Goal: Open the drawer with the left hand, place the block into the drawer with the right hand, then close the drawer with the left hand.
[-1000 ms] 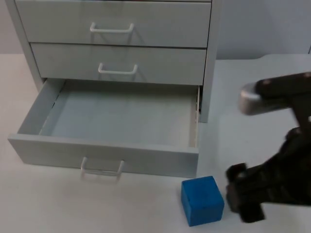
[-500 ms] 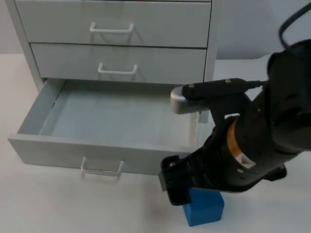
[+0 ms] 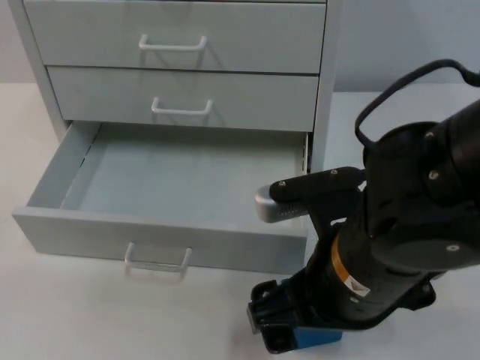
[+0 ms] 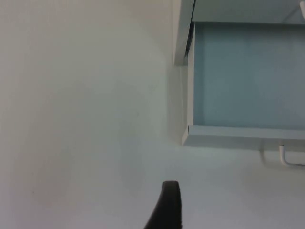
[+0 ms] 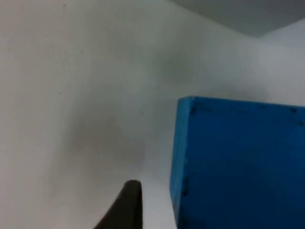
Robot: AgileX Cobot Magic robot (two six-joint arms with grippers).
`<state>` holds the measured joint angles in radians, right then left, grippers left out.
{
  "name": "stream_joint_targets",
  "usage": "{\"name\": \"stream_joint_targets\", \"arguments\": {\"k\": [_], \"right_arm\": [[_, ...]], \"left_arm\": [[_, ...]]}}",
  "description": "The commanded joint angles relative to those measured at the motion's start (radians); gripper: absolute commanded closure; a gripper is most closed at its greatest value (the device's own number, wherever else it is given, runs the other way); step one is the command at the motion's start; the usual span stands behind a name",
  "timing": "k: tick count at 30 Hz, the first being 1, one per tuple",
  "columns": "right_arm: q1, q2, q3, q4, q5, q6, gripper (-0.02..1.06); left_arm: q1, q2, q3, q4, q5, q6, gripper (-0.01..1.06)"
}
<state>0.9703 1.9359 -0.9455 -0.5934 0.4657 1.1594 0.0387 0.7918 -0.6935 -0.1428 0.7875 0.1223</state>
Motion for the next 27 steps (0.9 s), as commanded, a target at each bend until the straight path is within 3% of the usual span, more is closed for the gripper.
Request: {"name": "stream_joint_targets", "arguments": {"k": [1,3,4,5,9,12,17,20,24,27], "right_arm": [[0.006,0.000,-0.010,0.002,0.009,0.006,0.13],[0.006,0.000,-0.011,0.002,0.007,0.006,0.31],[0.006,0.000,-0.011,0.002,0.005,0.011,0.50],[0.006,0.000,-0.011,0.002,0.005,0.011,0.50],[0.006,0.000,-0.012,-0.006,-0.008,-0.028,1.04],[0.008,-0.004,-0.012,0.008,-0.003,-0.034,1.05],[0.053,-0.107,-0.012,0.089,0.050,-0.164,1.05],[0.082,-0.181,-0.012,0.102,0.062,-0.187,1.05],[0.094,-0.301,-0.012,0.064,0.054,-0.197,1.05],[0.088,-0.385,-0.014,-0.023,0.074,-0.175,1.05]], "left_arm": [[-0.005,-0.004,0.003,-0.001,-0.012,-0.003,0.31],[-0.005,-0.004,0.003,-0.001,-0.012,-0.003,0.31],[-0.005,-0.004,0.003,-0.001,-0.012,-0.003,0.31],[-0.005,-0.004,0.003,-0.001,-0.012,-0.003,0.31],[-0.005,-0.004,0.003,-0.001,-0.012,-0.003,0.31],[-0.005,-0.004,0.003,-0.001,-0.012,-0.001,0.31],[-0.005,-0.004,0.003,-0.001,-0.012,0.001,0.31],[-0.005,-0.004,0.003,0.001,-0.014,0.001,0.31],[-0.005,-0.004,0.003,0.001,-0.015,0.001,0.31],[-0.005,-0.004,0.003,-0.001,-0.015,0.001,0.31]]}}
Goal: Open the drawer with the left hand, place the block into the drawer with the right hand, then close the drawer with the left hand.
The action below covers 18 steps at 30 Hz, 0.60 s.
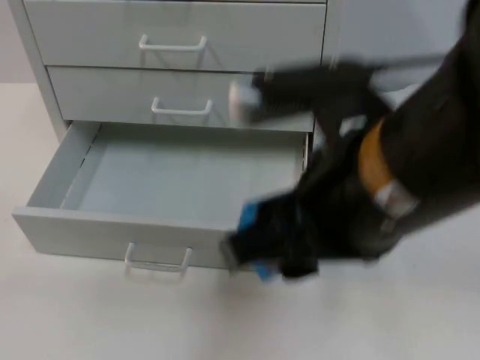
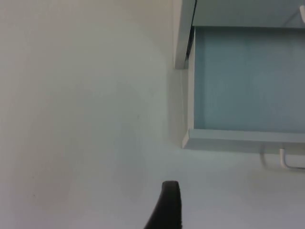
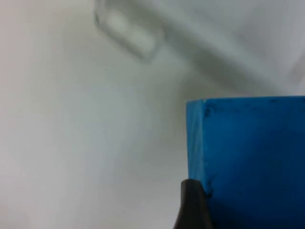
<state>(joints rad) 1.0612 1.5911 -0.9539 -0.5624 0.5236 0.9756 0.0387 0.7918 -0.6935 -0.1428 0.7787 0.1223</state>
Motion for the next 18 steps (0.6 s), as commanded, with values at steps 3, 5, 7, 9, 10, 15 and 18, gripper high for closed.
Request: {"name": "stream_joint_targets", "arguments": {"k": [3,5,7,9,10,15,18], "right_arm": [[-0.013,-0.063,-0.005,-0.074,0.034,0.025,1.05],[-0.019,-0.055,-0.008,-0.084,0.036,0.025,1.05],[-0.022,-0.046,-0.013,-0.100,0.025,0.026,1.05],[-0.043,-0.022,-0.035,-0.114,0.019,0.042,1.05],[-0.060,-0.007,-0.050,-0.116,0.004,0.048,1.05],[-0.136,0.074,-0.131,-0.114,-0.065,0.063,1.05],[-0.158,0.159,-0.201,-0.112,-0.076,0.070,1.05]], "left_arm": [[-0.005,-0.004,0.003,-0.001,-0.006,0.001,0.31],[-0.005,-0.004,0.003,-0.001,-0.006,0.001,0.31],[-0.005,-0.004,0.003,-0.001,-0.006,0.001,0.31],[-0.005,-0.004,0.003,-0.003,-0.006,0.001,0.31],[-0.005,-0.004,0.003,-0.003,-0.006,0.001,0.31],[-0.005,-0.004,0.003,-0.003,-0.006,0.001,0.31],[-0.005,-0.004,0.003,-0.003,-0.008,0.001,0.31]]}}
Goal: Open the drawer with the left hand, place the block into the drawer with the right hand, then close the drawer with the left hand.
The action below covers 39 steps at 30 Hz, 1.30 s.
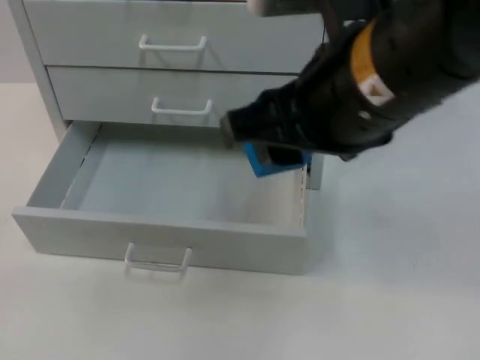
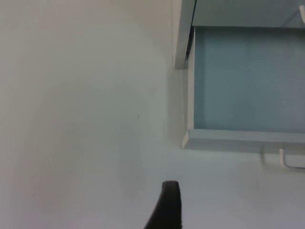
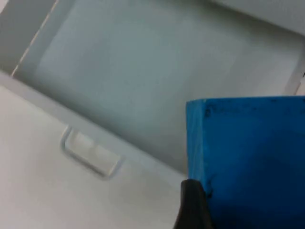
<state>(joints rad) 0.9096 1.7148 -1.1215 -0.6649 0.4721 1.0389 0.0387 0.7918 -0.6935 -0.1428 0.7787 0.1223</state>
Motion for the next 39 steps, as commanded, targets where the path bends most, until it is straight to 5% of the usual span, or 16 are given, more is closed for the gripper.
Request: {"name": "stream_joint_targets", "arguments": {"k": [1,16,27,36,39], "right_arm": [[-0.006,0.036,-0.033,-0.009,-0.025,0.006,1.05],[-0.011,0.394,-0.281,-0.014,-0.036,0.042,1.05],[-0.011,0.461,-0.303,-0.065,-0.035,0.105,0.99],[-0.011,0.441,-0.303,-0.067,-0.042,0.105,0.35],[-0.011,0.416,-0.303,-0.069,-0.042,0.105,0.32]], "left_arm": [[-0.005,-0.004,0.003,-0.003,-0.008,0.001,0.31],[-0.005,-0.004,0.003,-0.003,-0.008,0.001,0.31],[-0.005,-0.004,0.003,-0.003,-0.009,0.001,0.31],[-0.005,-0.004,0.003,-0.003,-0.010,0.001,0.31],[-0.005,-0.004,0.003,-0.003,-0.014,0.001,0.31]]}}
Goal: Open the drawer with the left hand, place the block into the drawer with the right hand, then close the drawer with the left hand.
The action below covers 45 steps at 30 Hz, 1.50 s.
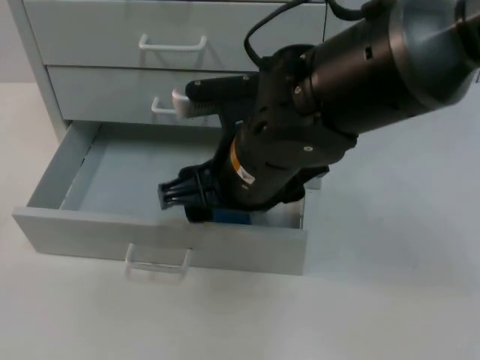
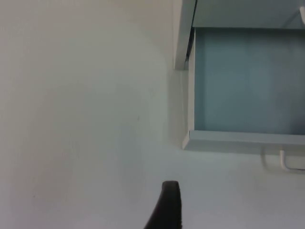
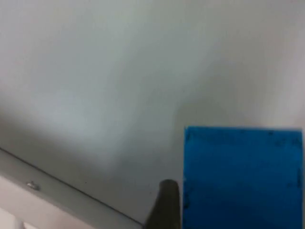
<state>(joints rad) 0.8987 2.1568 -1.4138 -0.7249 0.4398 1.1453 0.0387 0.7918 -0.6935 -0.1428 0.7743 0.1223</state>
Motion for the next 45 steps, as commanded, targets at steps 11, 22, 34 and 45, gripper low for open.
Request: {"name": "stream_joint_targets", "arguments": {"k": [11,22,34,45], "right_arm": [[0.065,-0.214,-0.010,0.046,0.160,-0.093,0.32],[0.149,-0.307,-0.007,0.271,0.306,-0.390,0.32],[0.143,-0.311,-0.007,0.403,0.464,-0.640,0.32],[0.040,-0.442,0.230,0.548,0.373,-0.745,0.32]], "left_arm": [[-0.005,-0.004,0.003,-0.003,-0.009,0.001,0.31],[-0.005,-0.004,0.003,-0.003,-0.009,0.003,0.31],[-0.005,-0.004,0.003,-0.003,0.001,0.012,0.31],[-0.005,-0.004,0.003,-0.005,0.003,0.015,0.31]]}}
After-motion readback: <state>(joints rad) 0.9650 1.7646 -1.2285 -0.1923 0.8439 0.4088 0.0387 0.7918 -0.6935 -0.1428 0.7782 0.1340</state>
